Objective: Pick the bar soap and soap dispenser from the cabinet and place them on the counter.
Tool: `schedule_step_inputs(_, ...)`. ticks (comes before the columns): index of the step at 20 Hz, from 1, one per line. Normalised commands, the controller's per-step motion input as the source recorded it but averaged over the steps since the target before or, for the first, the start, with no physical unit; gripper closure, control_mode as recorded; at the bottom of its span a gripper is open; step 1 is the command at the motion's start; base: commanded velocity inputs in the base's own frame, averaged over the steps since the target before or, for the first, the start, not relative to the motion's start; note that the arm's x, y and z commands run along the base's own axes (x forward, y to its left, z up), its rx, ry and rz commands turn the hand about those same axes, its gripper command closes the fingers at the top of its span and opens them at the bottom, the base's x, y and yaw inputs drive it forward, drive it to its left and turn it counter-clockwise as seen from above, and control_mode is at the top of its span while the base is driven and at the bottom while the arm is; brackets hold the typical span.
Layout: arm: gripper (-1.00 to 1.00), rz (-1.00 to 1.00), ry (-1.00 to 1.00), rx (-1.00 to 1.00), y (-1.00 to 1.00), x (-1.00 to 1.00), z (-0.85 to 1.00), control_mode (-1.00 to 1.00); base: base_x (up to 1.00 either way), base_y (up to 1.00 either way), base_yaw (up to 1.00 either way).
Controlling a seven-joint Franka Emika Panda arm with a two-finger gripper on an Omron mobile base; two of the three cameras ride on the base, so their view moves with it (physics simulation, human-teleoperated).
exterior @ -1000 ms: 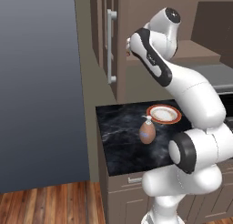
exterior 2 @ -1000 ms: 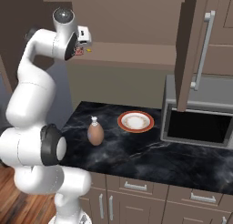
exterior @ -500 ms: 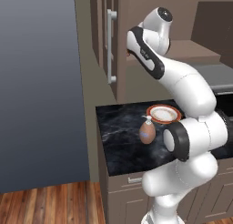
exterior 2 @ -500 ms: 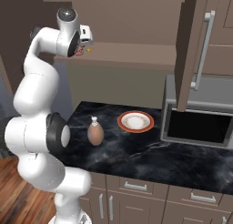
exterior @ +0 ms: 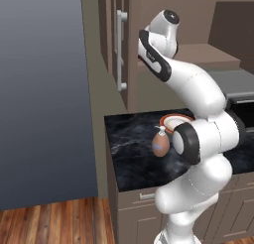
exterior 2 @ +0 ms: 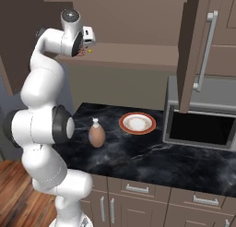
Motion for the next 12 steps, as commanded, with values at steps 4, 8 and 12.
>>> schedule_step_inputs(4,-1.00,0.00,0.02,-0.02,0.03,0.31,-0.14,-1.00,0.00,0.00,0.00)
schedule_step_inputs(8,-1.00,0.00,0.02,-0.02,0.09,0.28,-0.12,-1.00,0.00,0.00,0.00)
schedule_step_inputs(12,-1.00,0.00,0.00,0.00,0.09,0.29,-0.09,-1.00,0.00,0.00,0.00)
